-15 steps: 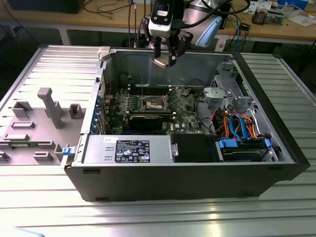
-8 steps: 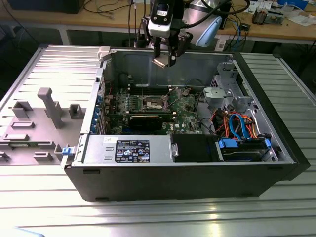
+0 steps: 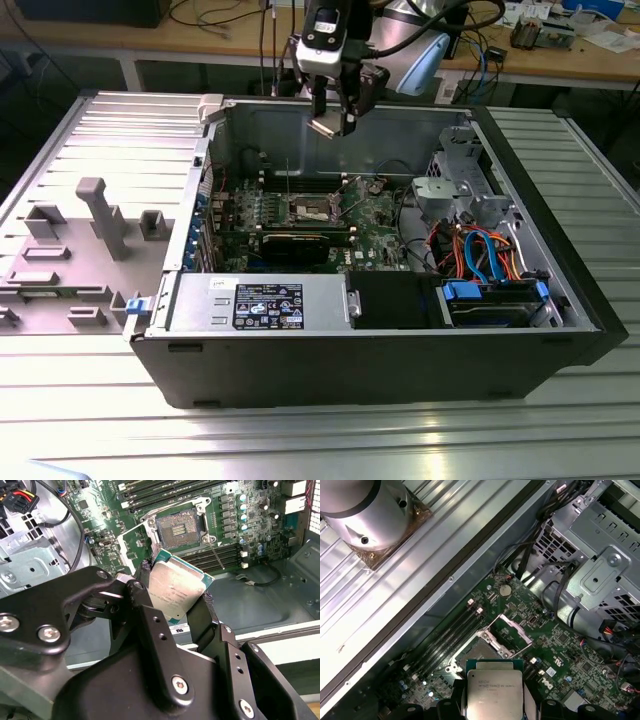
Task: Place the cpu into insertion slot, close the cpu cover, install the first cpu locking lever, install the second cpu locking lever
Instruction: 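Place the cpu into insertion slot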
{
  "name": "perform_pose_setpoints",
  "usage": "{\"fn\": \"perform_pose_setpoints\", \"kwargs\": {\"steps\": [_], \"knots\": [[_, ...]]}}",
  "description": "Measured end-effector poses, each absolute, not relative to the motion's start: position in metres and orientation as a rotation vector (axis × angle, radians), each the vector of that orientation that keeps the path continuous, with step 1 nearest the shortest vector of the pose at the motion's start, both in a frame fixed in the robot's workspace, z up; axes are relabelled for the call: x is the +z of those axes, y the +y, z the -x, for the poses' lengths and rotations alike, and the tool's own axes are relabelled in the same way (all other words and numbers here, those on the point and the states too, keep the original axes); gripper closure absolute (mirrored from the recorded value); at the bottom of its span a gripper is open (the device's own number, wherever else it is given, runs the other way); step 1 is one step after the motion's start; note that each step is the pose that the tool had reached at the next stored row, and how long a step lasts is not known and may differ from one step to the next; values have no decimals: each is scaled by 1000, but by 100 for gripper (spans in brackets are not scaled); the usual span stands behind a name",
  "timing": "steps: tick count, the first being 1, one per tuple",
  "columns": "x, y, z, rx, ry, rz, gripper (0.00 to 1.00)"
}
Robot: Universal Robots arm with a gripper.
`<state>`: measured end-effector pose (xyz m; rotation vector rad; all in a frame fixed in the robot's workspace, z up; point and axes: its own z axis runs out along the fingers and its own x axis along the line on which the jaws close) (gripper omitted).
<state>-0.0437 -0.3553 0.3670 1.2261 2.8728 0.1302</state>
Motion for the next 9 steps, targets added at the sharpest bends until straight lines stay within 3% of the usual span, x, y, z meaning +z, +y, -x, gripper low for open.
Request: {"fn": "perform_pose_setpoints", "kwargs": {"steps": [9], "knots": [[366,-355,44,130,2841,-1293,46]]}}
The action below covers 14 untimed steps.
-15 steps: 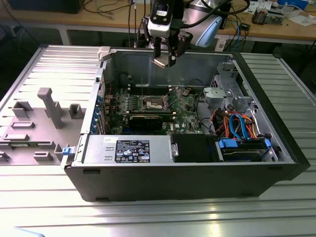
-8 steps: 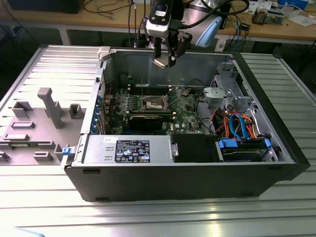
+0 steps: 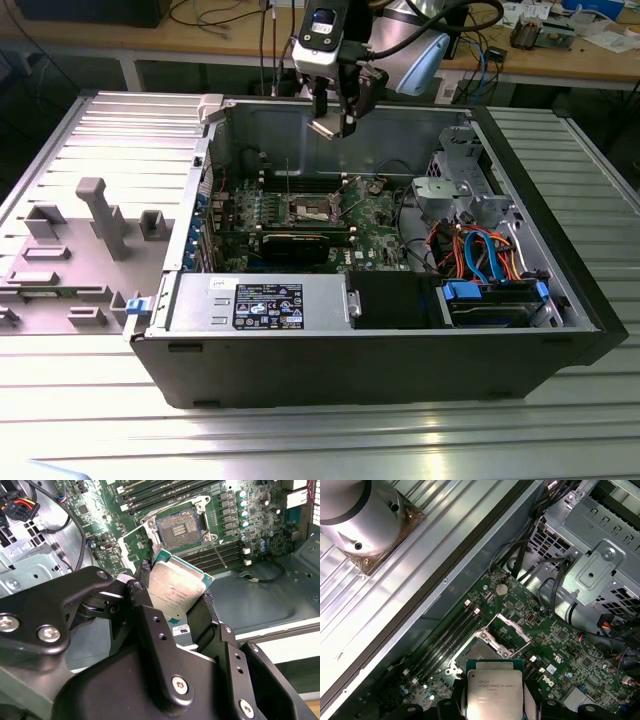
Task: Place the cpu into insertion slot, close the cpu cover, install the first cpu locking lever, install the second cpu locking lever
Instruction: 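Place the cpu into insertion slot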
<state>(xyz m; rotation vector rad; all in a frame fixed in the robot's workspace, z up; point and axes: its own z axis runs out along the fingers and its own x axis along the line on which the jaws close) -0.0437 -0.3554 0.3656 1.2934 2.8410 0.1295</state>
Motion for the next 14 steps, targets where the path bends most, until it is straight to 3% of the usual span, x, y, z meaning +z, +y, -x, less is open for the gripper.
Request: {"fn": "perform_pose_setpoints", "kwargs": {"steps": [14], "knots": [[364,-356,44,128,2794,-1387,46]]}}
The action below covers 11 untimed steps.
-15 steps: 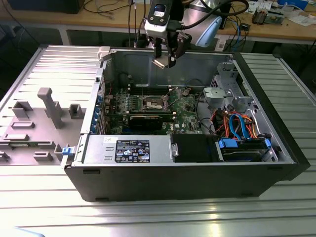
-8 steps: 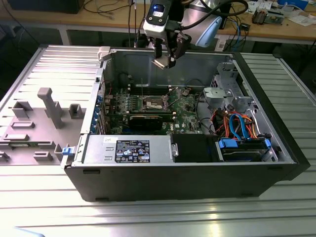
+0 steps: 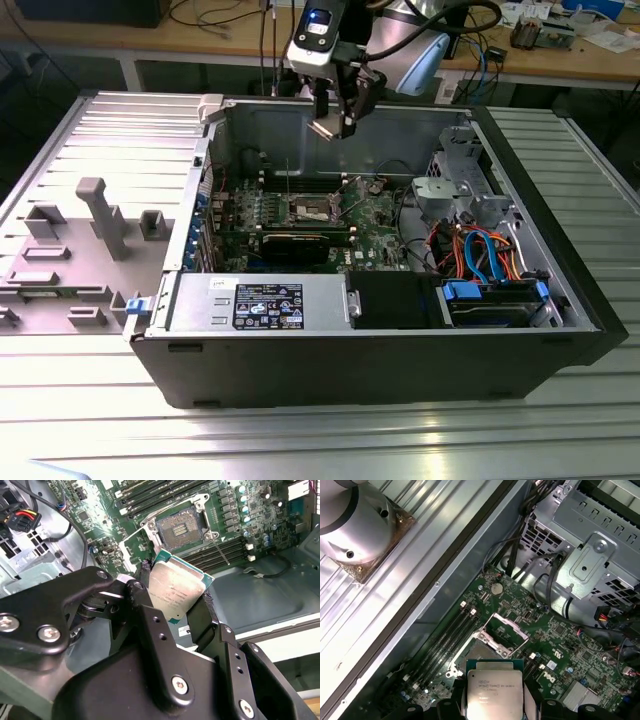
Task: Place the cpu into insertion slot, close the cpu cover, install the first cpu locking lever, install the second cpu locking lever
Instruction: 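Place the cpu into insertion slot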
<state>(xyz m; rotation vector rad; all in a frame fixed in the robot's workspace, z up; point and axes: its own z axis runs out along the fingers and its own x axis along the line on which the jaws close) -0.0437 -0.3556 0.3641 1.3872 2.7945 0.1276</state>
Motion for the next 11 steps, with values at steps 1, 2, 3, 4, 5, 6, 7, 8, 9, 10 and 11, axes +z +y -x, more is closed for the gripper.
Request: {"fn": "perform_pose_setpoints", "kwargs": {"steps": [1,2,3,4,5,6,7,8,9,10,11], "knots": [[364,-356,44,127,2787,-1401,46],[363,-356,44,126,2780,-1415,46],[363,-356,44,125,2773,-1430,46],[363,-356,44,124,2765,-1448,46],[362,-356,44,123,2754,-1470,46],[362,-356,44,121,2744,-1488,46],[361,-356,44,121,2738,-1501,46],[361,-356,44,120,2733,-1511,46],[361,-356,44,120,2729,-1519,46],[361,-356,44,119,2729,-1519,46],[361,-356,44,120,2729,-1519,46]]}}
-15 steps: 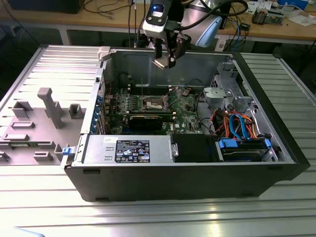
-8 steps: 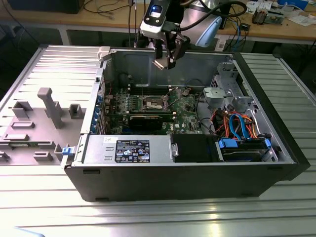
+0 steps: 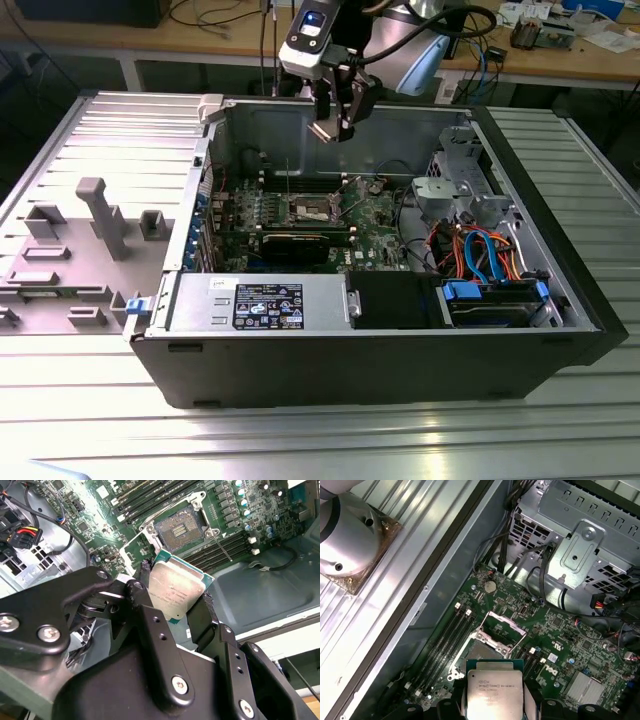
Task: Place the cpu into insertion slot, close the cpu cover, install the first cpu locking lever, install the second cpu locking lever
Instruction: 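Place the cpu into insertion slot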
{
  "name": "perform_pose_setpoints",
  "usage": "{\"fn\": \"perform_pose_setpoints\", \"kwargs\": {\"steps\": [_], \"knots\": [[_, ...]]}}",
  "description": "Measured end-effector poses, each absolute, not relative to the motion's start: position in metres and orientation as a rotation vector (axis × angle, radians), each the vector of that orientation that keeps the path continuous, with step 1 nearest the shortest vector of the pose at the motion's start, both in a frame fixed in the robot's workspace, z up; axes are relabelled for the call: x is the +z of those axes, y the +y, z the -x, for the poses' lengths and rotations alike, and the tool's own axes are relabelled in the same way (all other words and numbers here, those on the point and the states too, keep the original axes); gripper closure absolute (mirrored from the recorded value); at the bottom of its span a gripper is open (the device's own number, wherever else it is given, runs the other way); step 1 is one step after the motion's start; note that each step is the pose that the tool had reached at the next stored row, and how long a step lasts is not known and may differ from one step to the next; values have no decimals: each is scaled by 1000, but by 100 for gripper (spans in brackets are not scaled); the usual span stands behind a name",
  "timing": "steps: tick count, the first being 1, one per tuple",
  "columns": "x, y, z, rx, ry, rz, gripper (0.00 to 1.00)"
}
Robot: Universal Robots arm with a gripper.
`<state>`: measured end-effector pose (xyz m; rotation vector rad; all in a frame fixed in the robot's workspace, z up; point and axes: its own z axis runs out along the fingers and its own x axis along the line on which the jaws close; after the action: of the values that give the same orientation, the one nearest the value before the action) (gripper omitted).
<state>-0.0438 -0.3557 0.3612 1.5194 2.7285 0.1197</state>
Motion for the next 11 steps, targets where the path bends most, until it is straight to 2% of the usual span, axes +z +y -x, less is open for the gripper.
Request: {"fn": "perform_pose_setpoints", "kwargs": {"steps": [6,11], "knots": [[361,-356,44,117,2729,-1520,46],[360,-356,44,87,2722,-1526,46]]}}
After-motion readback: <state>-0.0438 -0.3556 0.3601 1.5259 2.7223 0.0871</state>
